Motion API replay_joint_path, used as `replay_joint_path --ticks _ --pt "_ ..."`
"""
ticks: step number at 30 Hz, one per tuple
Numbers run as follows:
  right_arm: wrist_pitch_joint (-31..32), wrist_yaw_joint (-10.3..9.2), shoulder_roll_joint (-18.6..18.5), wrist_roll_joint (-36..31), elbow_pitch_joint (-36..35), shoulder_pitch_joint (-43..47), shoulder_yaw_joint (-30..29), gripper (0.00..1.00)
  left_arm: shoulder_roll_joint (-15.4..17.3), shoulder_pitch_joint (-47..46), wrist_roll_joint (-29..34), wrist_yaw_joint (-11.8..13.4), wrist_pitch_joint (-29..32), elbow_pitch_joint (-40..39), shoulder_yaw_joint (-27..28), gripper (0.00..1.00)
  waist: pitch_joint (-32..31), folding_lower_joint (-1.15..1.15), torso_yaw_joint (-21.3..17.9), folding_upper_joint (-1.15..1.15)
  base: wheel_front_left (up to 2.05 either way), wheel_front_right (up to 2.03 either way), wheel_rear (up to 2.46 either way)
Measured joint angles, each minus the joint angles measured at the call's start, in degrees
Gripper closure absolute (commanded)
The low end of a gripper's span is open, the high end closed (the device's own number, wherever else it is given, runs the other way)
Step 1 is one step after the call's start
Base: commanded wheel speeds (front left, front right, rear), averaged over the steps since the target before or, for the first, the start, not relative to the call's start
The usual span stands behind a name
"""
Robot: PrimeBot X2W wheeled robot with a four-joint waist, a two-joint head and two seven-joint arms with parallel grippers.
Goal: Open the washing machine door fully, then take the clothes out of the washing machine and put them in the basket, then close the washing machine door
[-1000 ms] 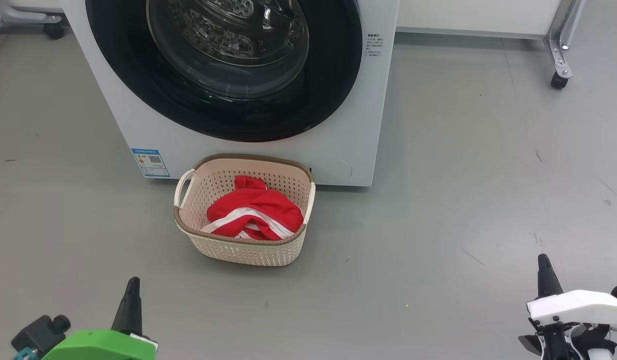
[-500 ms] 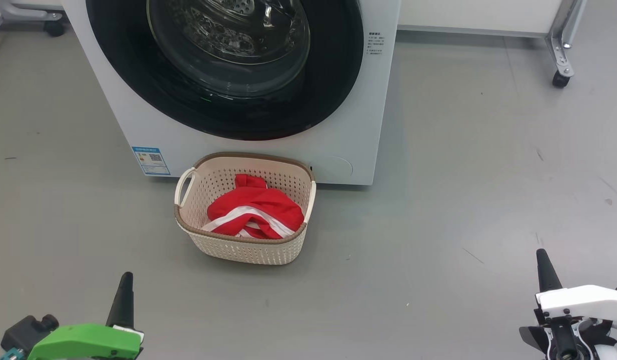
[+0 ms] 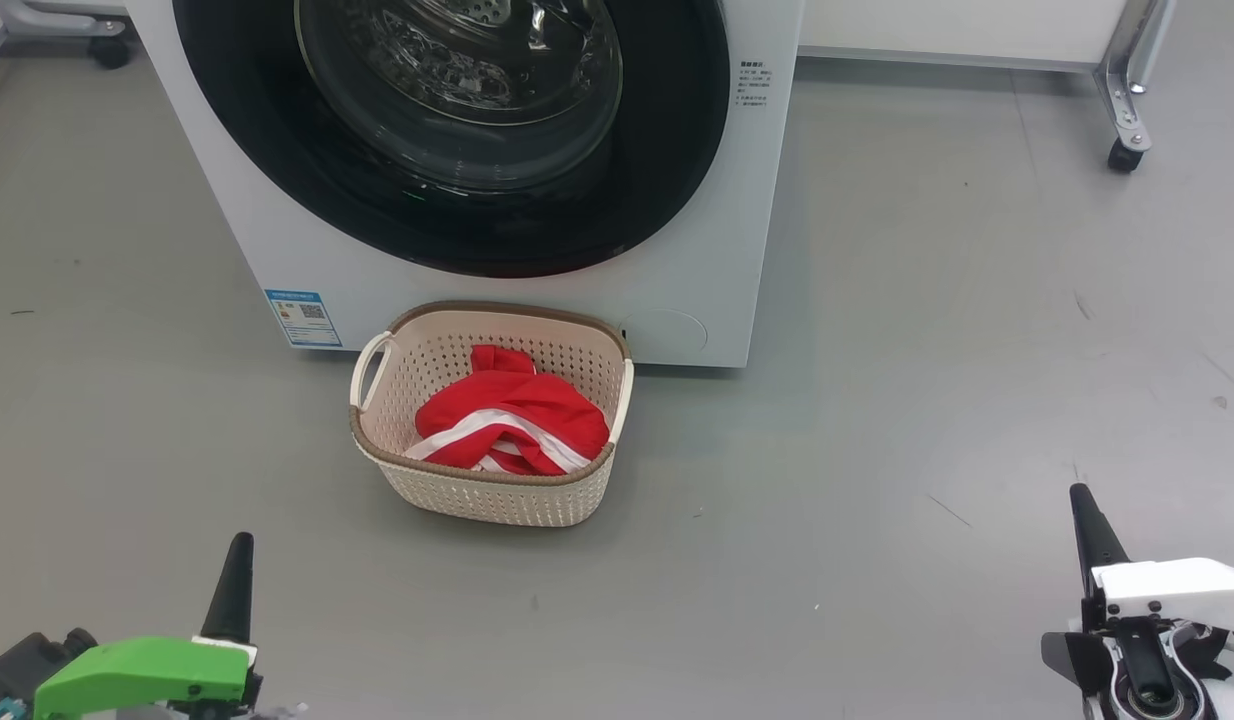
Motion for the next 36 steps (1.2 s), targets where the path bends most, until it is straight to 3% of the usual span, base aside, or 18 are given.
replay_joint_path --ticks 23,36 --pt "3.5 1.49 -0.1 14.0 0.8 -2.0 -1.4 1.0 0.1 -1.6 -14.4 0.0 3.3 0.7 2.2 1.0 0.4 0.0 0.2 0.0 0.0 0.0 0.0" --pt "3.5 1.51 -0.1 14.1 0.8 -2.1 -1.4 1.0 0.1 -2.0 -14.7 0.0 3.3 0.8 2.2 1.0 0.4 0.0 0.2 0.0 0.0 0.0 0.0"
